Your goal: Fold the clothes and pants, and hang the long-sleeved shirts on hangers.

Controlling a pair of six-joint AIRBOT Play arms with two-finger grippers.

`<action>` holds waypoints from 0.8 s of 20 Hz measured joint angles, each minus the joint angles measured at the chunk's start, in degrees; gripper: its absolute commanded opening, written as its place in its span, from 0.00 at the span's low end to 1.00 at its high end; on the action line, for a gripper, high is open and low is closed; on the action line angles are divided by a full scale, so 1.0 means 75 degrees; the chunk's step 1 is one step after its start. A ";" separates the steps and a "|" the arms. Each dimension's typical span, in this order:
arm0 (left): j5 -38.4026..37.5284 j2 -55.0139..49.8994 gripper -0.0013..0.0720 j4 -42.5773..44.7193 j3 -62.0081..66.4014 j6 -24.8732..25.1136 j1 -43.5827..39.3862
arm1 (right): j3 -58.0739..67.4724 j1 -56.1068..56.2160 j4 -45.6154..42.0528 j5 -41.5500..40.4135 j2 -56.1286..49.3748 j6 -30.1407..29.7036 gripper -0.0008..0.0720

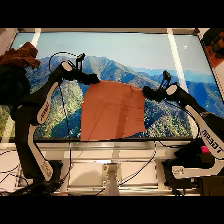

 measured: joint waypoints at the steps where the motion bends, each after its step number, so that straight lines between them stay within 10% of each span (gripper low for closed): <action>1: 0.0000 -0.0006 0.04 0.0003 0.0000 0.0003 0.0000 | 0.0055 0.0090 0.0000 -0.0041 -0.0029 -0.0035 0.05; 16: 0.2159 0.0670 0.04 -0.0119 0.0023 0.0592 0.0041 | 0.0664 0.0300 0.0032 -0.2159 -0.0085 -0.0102 0.04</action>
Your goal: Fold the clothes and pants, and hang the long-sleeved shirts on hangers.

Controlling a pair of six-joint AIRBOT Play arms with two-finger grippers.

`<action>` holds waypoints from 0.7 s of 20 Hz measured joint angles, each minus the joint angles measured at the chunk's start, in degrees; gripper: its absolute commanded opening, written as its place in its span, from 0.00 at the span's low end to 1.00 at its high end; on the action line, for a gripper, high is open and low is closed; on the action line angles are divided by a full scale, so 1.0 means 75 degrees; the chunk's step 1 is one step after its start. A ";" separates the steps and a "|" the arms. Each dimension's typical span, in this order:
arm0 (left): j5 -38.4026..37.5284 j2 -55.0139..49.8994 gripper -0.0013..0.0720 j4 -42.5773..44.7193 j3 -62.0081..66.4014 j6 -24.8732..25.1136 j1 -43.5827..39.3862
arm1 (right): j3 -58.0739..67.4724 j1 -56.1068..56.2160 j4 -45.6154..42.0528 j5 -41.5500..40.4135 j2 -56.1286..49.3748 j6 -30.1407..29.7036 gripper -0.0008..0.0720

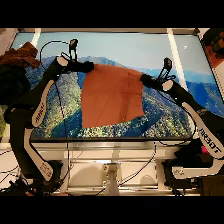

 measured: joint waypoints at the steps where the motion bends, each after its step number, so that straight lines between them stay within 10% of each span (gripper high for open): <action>1: 0.0204 0.0020 0.05 -0.0003 0.0000 0.0003 -0.0026 | 0.0029 0.0000 0.0017 -0.0198 0.0000 0.0000 0.04; 3: 0.0565 0.0032 0.09 -0.0003 0.0000 0.0029 -0.0079 | 0.0058 0.0000 0.0015 -0.0539 -0.0006 0.0000 0.04; 6: 0.1102 0.0050 0.73 0.0067 0.0000 0.0052 -0.0117 | 0.0085 -0.0012 -0.0041 -0.1072 -0.0006 0.0000 0.04; 10: 0.1300 0.0047 0.73 0.0058 0.0000 0.0055 -0.0166 | 0.0093 0.0000 -0.0020 -0.1547 -0.0006 0.0000 0.41; 14: 0.1335 0.0052 0.73 0.0055 0.0000 0.0058 -0.0181 | 0.0093 -0.0026 -0.0332 -0.1833 -0.0006 -0.0017 0.41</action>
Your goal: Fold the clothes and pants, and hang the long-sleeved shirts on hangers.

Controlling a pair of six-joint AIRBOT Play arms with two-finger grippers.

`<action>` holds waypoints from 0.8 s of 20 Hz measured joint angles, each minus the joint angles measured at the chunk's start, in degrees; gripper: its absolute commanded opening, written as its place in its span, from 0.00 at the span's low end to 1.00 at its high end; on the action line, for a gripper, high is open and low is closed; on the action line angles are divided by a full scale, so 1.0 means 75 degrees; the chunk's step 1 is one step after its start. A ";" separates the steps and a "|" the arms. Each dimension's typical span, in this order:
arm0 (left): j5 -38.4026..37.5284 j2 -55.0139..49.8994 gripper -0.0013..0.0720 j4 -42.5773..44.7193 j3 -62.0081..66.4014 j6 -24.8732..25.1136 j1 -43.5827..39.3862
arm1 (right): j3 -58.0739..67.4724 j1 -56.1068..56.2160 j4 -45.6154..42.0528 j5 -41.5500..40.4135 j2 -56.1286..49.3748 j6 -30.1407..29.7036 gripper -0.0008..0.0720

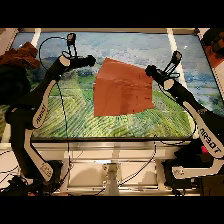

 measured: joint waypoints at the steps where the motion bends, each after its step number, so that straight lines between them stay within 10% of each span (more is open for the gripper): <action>1: 0.0015 0.0003 0.73 0.0006 0.0000 -0.0003 0.0006 | 0.0000 -0.0032 -0.0131 -0.0041 0.0000 0.0000 0.41; 9: -0.3179 0.0452 0.71 0.0114 -0.0003 -0.0009 0.0460 | 0.0006 -0.1722 -0.0702 0.2885 0.0216 -0.0393 0.56; 13: -0.5397 0.0525 0.45 0.0119 -0.0169 -0.0306 0.0656 | 0.0006 -0.2707 -0.0367 0.5709 0.0265 -0.1763 0.56; 16: -0.6158 0.0612 0.44 0.0067 -0.0495 -0.0475 0.0711 | 0.0006 -0.3034 -0.0169 0.7096 0.0262 -0.2553 0.56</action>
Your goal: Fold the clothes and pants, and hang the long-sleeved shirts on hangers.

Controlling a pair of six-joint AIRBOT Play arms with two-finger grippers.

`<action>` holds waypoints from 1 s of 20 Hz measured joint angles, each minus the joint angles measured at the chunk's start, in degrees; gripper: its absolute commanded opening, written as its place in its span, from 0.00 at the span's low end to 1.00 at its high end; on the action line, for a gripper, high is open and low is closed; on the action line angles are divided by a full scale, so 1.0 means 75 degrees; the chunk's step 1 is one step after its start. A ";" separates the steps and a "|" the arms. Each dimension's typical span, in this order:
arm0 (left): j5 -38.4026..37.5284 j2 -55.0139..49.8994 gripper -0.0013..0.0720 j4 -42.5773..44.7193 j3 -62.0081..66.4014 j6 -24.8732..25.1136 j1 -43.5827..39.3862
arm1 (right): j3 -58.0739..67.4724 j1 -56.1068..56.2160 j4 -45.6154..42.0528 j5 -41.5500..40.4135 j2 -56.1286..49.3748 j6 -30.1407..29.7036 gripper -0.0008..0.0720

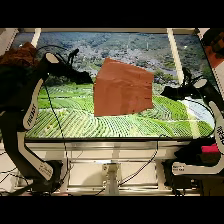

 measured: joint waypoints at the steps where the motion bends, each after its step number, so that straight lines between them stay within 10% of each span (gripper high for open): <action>1: -0.0160 0.0079 0.36 -0.0038 -0.0187 -0.0041 0.0006 | 0.0000 -0.0050 0.0035 0.0347 -0.0032 -0.0175 0.56; 6: -0.0204 0.0691 0.39 -0.0245 -0.1568 -0.0041 0.0096 | -0.0017 -0.0154 0.0434 0.1195 -0.0332 -0.0638 0.65; 10: 0.0140 0.0906 0.91 -0.0568 -0.2087 0.0044 0.0128 | -0.0023 -0.0058 0.0889 0.1562 -0.0729 -0.0796 0.65; 15: 0.0338 0.0970 0.91 -0.0790 -0.2247 0.0087 0.0143 | -0.0023 0.0192 0.1326 0.1719 -0.1236 -0.0822 0.60; 20: 0.0702 0.0976 0.91 -0.0347 -0.2282 0.0093 0.0143 | -0.0023 0.0472 0.1463 0.1518 -0.1445 -0.0848 0.06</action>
